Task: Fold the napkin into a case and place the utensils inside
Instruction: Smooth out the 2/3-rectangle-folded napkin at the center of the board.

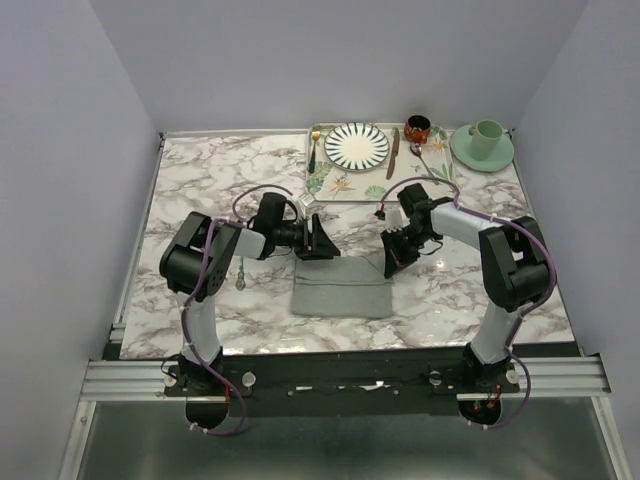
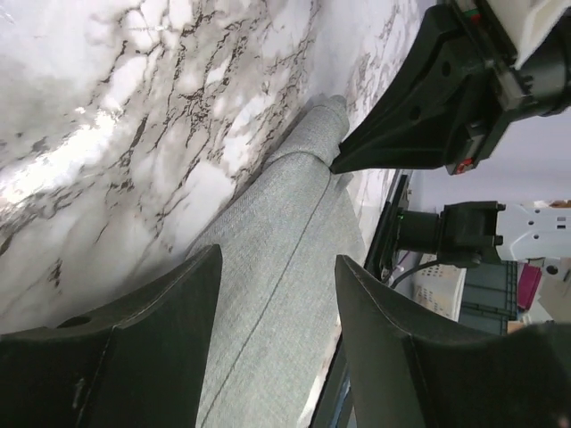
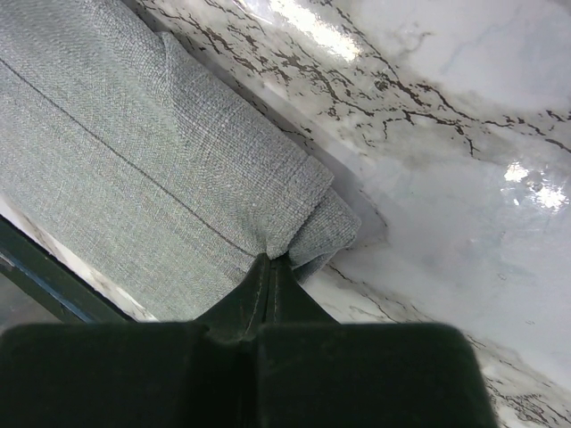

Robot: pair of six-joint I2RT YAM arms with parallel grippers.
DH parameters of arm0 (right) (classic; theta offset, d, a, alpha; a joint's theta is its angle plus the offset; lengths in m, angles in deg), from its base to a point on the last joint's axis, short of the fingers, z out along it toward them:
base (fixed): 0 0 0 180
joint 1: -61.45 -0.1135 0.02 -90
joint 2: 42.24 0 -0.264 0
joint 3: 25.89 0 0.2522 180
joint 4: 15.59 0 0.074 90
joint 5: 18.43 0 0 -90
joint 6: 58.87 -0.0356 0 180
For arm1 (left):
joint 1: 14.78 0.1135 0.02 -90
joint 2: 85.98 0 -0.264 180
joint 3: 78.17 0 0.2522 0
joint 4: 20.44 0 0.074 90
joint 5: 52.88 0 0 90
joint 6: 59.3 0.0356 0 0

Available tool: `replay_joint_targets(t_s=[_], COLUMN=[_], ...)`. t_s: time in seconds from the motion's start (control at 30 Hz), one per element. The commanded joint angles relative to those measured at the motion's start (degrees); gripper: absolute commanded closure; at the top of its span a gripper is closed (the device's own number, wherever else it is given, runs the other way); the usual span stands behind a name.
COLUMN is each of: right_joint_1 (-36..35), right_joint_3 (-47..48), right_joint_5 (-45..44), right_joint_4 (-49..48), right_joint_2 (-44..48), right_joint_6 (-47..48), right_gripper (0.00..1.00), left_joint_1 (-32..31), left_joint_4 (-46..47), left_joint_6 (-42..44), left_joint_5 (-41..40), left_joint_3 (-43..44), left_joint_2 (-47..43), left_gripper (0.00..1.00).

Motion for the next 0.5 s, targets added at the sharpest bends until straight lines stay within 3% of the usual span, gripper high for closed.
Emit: replay_joint_targets(t_s=[0.0, 0.2, 0.47], right_joint_1=[-0.2, -0.2, -0.2], right_joint_3=[-1.4, -1.1, 0.9], right_joint_5=[-4.8, -5.2, -5.0], right_joint_4=[-0.7, -0.7, -0.6], right_joint_2=[-3.1, -2.6, -3.7], right_joint_6=[1.0, 1.1, 1.2], right_gripper=[0.99, 0.99, 0.99], left_joint_1=[1.9, 1.9, 6.1], left_joint_4=[-2.5, -5.3, -1.9], left_joint_6=[4.3, 4.7, 2.8], left_joint_5=[4.2, 5.8, 2.4], left_joint_3=[-1.5, -5.4, -10.5], left_joint_2=[-10.4, -15.3, -4.4], left_gripper=[0.34, 0.34, 0.36])
